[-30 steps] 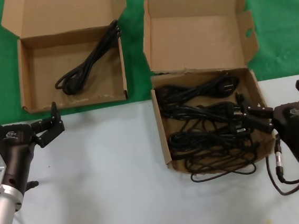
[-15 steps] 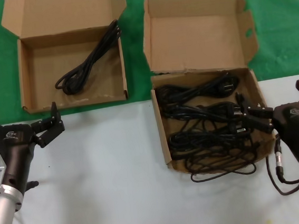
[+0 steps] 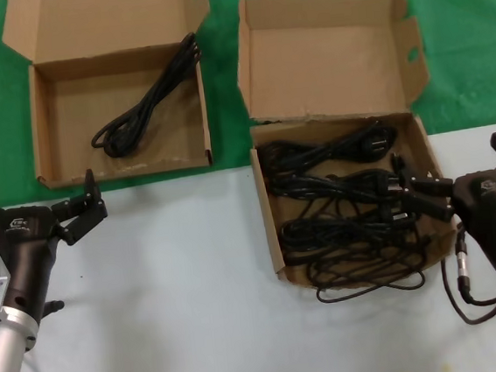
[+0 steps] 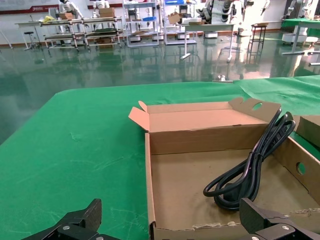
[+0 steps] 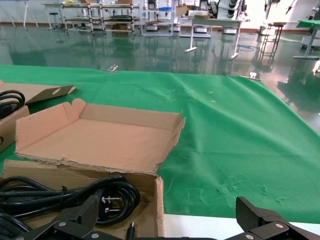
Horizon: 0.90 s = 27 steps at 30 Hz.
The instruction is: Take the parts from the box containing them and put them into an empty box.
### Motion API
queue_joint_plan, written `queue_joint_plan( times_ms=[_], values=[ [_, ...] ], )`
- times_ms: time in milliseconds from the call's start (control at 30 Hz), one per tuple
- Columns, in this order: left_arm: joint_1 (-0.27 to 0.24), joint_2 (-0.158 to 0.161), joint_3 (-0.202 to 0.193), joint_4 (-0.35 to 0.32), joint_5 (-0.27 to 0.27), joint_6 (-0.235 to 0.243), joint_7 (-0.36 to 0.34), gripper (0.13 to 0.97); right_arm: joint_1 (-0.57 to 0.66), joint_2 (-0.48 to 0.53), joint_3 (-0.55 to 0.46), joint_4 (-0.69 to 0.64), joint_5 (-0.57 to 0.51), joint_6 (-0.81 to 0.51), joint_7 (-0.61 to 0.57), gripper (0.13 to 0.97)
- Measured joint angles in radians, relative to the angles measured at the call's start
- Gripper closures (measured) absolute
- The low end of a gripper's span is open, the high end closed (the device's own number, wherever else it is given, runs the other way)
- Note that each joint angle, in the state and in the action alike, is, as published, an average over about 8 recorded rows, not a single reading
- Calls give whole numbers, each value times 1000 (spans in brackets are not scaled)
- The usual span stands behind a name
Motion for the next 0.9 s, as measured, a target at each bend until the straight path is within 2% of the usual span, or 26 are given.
queue_joint_plan(
  times_ms=[900],
  values=[
    [0, 0, 0, 0, 0, 0, 0, 132, 0, 0, 0, 0, 0, 0, 0, 129]
  ],
)
